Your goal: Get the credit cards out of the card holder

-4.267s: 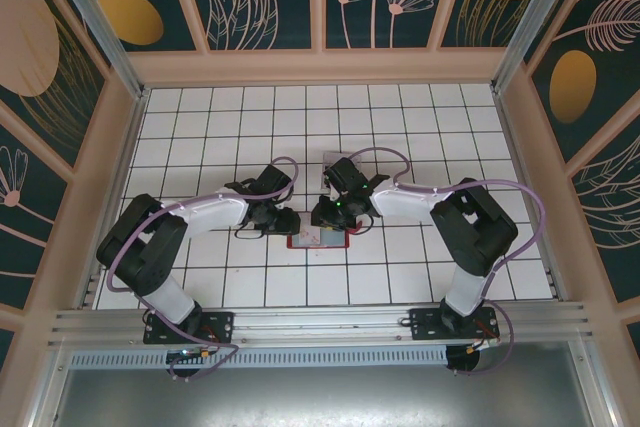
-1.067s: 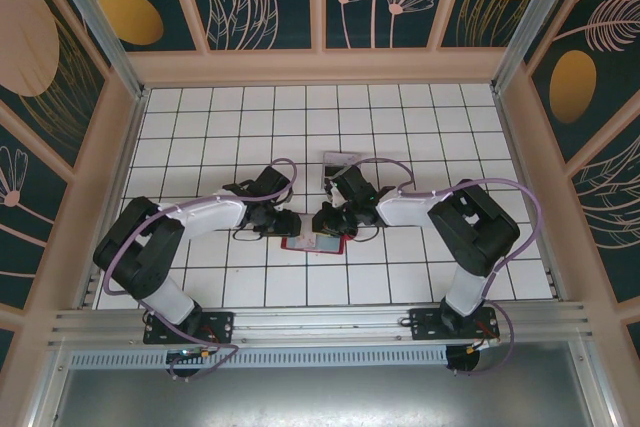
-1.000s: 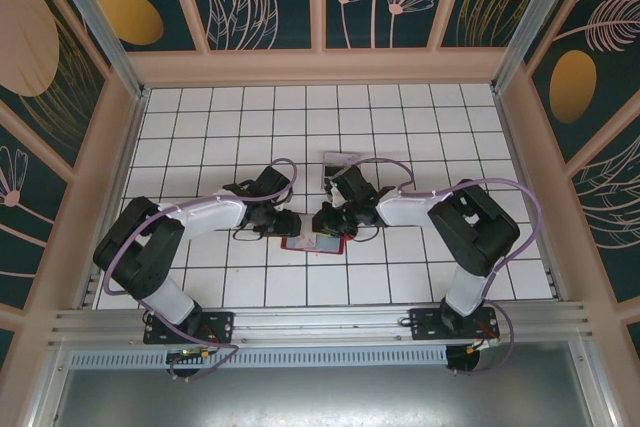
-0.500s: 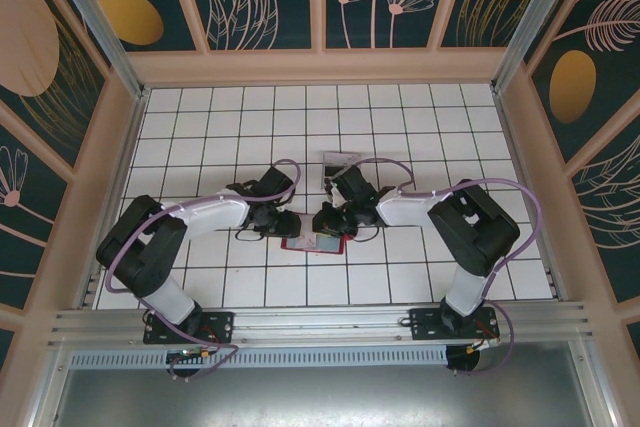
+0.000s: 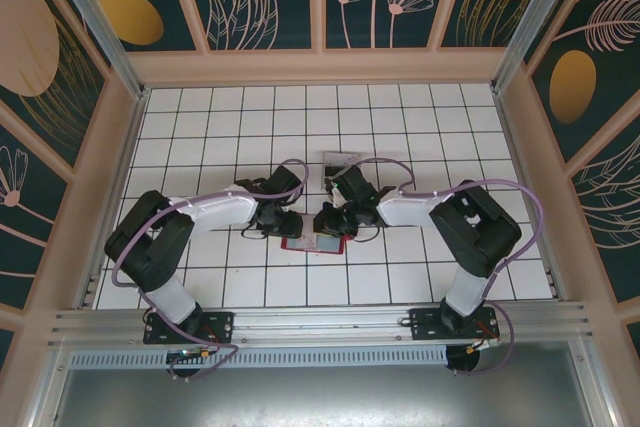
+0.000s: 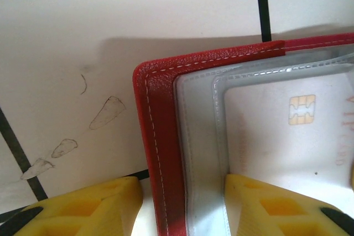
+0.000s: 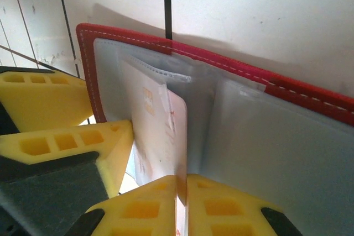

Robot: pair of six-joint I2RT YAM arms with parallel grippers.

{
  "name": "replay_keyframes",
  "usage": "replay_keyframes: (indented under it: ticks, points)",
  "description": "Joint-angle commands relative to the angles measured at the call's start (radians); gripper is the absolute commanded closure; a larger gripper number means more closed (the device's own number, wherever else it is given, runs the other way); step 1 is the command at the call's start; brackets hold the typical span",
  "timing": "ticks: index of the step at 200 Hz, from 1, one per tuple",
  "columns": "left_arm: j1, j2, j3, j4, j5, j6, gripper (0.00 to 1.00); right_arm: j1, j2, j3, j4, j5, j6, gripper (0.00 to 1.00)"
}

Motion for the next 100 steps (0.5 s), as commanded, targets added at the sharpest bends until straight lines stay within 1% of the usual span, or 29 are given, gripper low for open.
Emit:
replay_keyframes:
  ticks: [1,35,100]
  points:
    - [0.012,0.103,-0.060,-0.117,-0.177,0.023,0.53,-0.011,-0.047,-0.023,-0.042,0.036,-0.021,0.88]
    - [0.008,0.106,-0.060,-0.120,-0.178,0.023,0.53,-0.020,-0.068,-0.039,-0.045,0.042,-0.025,0.91]
    - [0.009,0.099,-0.059,-0.123,-0.175,0.022,0.53,-0.027,-0.107,-0.041,-0.090,0.066,-0.042,0.93]
